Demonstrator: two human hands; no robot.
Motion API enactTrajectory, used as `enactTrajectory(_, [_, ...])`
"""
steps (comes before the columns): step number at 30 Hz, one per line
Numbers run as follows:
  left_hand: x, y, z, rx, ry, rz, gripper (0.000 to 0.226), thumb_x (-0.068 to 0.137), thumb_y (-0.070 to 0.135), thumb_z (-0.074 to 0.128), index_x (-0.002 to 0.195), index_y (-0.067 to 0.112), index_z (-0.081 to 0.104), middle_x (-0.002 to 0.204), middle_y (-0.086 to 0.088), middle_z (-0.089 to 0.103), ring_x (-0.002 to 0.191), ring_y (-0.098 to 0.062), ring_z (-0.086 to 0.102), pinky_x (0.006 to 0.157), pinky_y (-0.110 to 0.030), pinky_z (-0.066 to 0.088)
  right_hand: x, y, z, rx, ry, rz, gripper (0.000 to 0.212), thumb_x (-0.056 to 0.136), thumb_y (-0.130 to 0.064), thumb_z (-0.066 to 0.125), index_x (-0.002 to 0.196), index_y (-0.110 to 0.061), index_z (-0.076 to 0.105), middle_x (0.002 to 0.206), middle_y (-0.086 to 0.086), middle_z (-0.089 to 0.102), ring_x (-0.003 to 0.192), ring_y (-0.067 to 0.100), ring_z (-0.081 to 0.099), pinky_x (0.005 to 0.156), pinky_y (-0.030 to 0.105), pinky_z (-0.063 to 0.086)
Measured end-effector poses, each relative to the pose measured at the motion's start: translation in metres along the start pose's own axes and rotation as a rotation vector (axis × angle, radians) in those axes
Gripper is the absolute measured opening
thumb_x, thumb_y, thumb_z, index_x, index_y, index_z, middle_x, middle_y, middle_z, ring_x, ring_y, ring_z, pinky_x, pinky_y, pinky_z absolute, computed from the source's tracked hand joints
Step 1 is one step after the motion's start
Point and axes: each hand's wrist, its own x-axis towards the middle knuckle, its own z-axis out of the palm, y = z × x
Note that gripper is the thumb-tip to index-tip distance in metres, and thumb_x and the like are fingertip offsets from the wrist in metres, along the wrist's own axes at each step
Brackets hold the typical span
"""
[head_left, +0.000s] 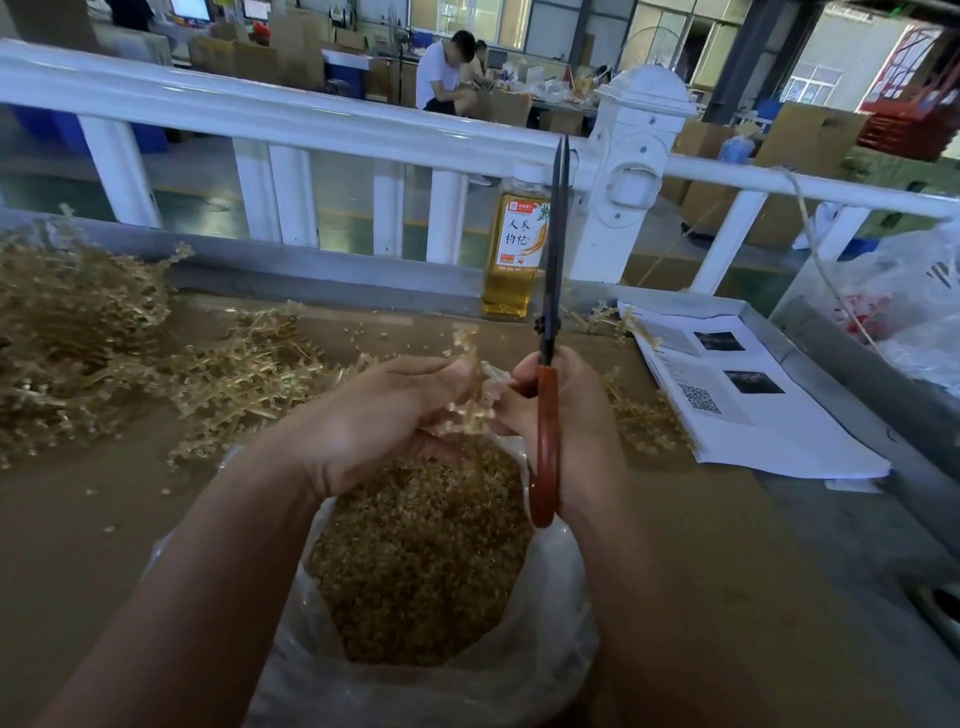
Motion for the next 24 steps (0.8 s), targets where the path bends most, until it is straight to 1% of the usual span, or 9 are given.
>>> enactTrajectory(4, [-0.0017,0.0012,-0.0028,0.107,-0.060,0.053,0.029,0.081,0.037,0.048,0.080,0.025,0.075,0.077,0.009,0.070,0.068,-0.001,0.061,0.059,-0.014,0.049,0.0009,0.0022,0.0026,-0.032,-0.003,-0.009,0.030,0.080,-0.016,0.070,0.073,-0.029,0.045,0.071,-0.007,0.055,0.069,0.013,0.059,0.073,0.036,0.054])
enactTrajectory(7, [-0.0014,0.0019,-0.0065,0.079,-0.058,0.045,0.026,0.075,0.037,0.054,0.080,0.022,0.075,0.080,0.005,0.069,0.072,-0.008,0.057,0.062,-0.022,0.046,0.0002,0.0021,0.0041,-0.038,-0.001,-0.014,0.028,0.081,-0.015,0.067,0.072,-0.028,0.044,0.069,-0.009,0.052,0.063,0.007,0.052,0.066,0.032,0.051])
enactTrajectory(9, [-0.0022,0.0028,-0.0070,0.137,-0.057,0.055,0.018,0.076,0.027,0.057,0.074,0.029,0.075,0.071,0.009,0.068,0.065,-0.002,0.057,0.062,-0.026,0.040,0.0012,0.0016,0.0028,0.014,0.010,-0.003,0.022,0.079,-0.019,0.064,0.072,-0.026,0.044,0.070,-0.005,0.051,0.065,0.012,0.052,0.067,0.034,0.050])
enactTrajectory(13, [0.0018,0.0033,-0.0061,0.133,0.088,0.119,0.038,0.084,-0.007,0.052,0.074,0.021,0.075,0.065,0.004,0.069,0.059,-0.003,0.063,0.054,-0.016,0.047,0.0003,0.0040,0.0010,-0.067,0.010,-0.006,0.029,0.084,-0.011,0.064,0.074,-0.027,0.043,0.074,-0.005,0.053,0.073,0.015,0.058,0.076,0.043,0.055])
enactTrajectory(15, [0.0031,0.0038,-0.0050,0.063,0.162,0.096,0.039,0.085,-0.009,0.051,0.069,0.017,0.075,0.063,0.003,0.068,0.060,-0.006,0.064,0.052,-0.017,0.050,-0.0017,0.0042,0.0009,-0.097,0.013,-0.051,0.030,0.084,-0.006,0.061,0.074,-0.027,0.043,0.071,-0.008,0.050,0.066,0.008,0.053,0.070,0.029,0.055])
enactTrajectory(17, [0.0045,0.0030,-0.0028,0.037,0.187,0.086,0.032,0.088,0.002,0.052,0.069,0.016,0.074,0.065,0.002,0.068,0.063,-0.010,0.063,0.052,-0.022,0.051,-0.0024,0.0023,0.0022,-0.095,0.030,-0.094,0.030,0.084,-0.008,0.062,0.074,-0.028,0.042,0.071,-0.011,0.051,0.066,0.004,0.052,0.060,0.012,0.045])
enactTrajectory(18, [0.0053,0.0023,-0.0018,0.058,0.185,0.094,0.028,0.090,0.009,0.052,0.072,0.015,0.073,0.067,0.003,0.068,0.066,-0.012,0.062,0.055,-0.024,0.051,-0.0020,0.0034,0.0030,-0.082,0.034,-0.114,0.031,0.084,-0.010,0.064,0.073,-0.029,0.042,0.071,-0.010,0.051,0.070,0.007,0.056,0.061,0.012,0.045])
enactTrajectory(21, [0.0067,0.0007,-0.0007,0.081,0.165,0.097,0.018,0.092,0.012,0.050,0.088,0.007,0.066,0.078,-0.001,0.071,0.076,-0.018,0.063,0.069,-0.034,0.051,-0.0052,0.0023,0.0084,-0.041,0.034,-0.164,0.032,0.082,-0.010,0.066,0.076,-0.031,0.042,0.076,-0.008,0.052,0.082,0.021,0.061,0.076,0.040,0.052])
enactTrajectory(24, [0.0053,0.0005,-0.0042,0.044,0.139,0.067,0.020,0.091,0.009,0.050,0.091,0.007,0.070,0.098,-0.015,0.070,0.095,-0.038,0.063,0.079,-0.048,0.051,-0.0072,-0.0001,0.0091,-0.087,0.040,-0.217,0.028,0.083,-0.015,0.062,0.078,-0.032,0.041,0.076,-0.009,0.054,0.075,0.014,0.059,0.071,0.034,0.051])
